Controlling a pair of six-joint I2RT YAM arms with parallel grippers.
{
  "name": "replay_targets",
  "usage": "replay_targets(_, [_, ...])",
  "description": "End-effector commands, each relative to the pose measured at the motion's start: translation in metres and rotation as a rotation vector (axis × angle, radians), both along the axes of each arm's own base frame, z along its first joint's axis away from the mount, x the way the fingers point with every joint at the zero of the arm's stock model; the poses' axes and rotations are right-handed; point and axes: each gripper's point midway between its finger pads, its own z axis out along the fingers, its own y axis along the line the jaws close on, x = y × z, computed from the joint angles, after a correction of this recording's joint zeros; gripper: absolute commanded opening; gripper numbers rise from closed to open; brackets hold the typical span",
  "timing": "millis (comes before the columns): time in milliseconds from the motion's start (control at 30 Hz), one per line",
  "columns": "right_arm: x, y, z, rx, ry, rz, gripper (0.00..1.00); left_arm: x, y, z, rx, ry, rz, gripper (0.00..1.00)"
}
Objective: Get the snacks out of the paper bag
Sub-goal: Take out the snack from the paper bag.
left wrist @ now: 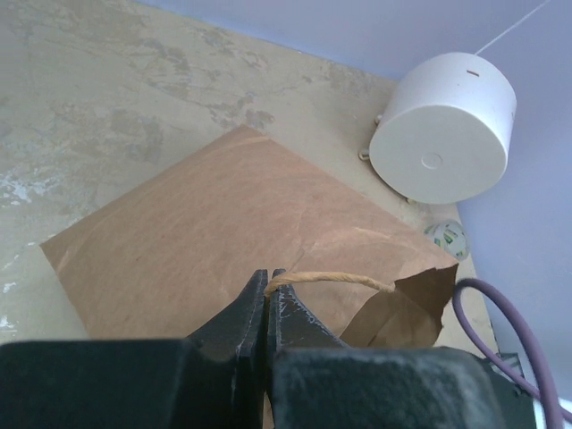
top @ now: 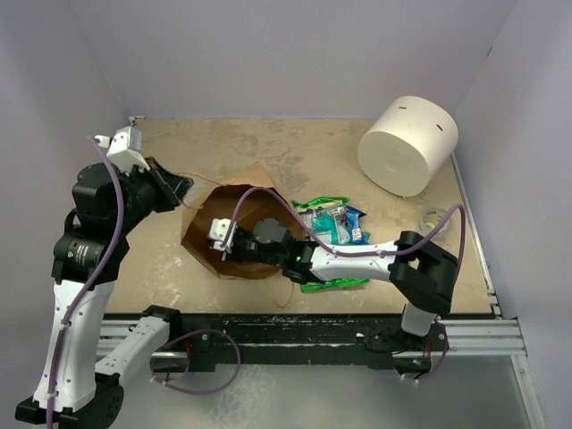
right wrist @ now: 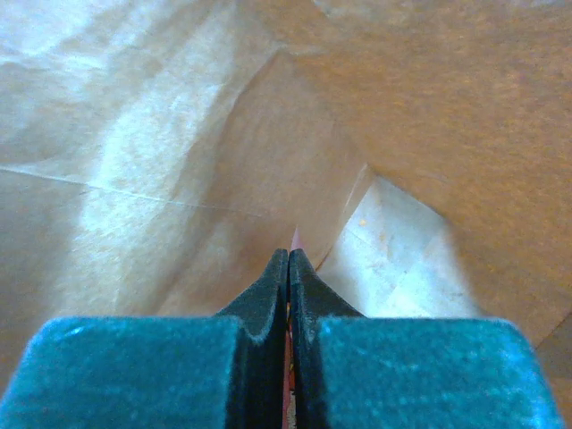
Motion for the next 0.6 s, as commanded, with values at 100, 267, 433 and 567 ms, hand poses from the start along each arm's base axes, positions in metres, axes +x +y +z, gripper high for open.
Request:
replay_targets(100, [-0.004, -0.022, 0.087, 0.151, -0.056, -0.034, 0.00, 0.013, 0.023, 0.035, 0.084, -0.100, 0.109, 0.00])
replay_targets(267, [-0.006, -0.028, 0.122, 0.214, -0.067, -0.041, 0.00, 0.016, 0.021, 0.043, 0.107, -0.132, 0.089, 0.00])
replay_targets(433, [-0.011, -0.033, 0.150, 0.260, -0.053, -0.034, 0.00, 0.018, 0.021, 0.053, 0.107, -0.157, 0.087, 0.00])
replay_targets(567, [-0.013, -0.048, 0.184, 0.300, -0.050, -0.052, 0.00, 0.020, 0.027, 0.056, 0.116, -0.149, 0.121, 0.00])
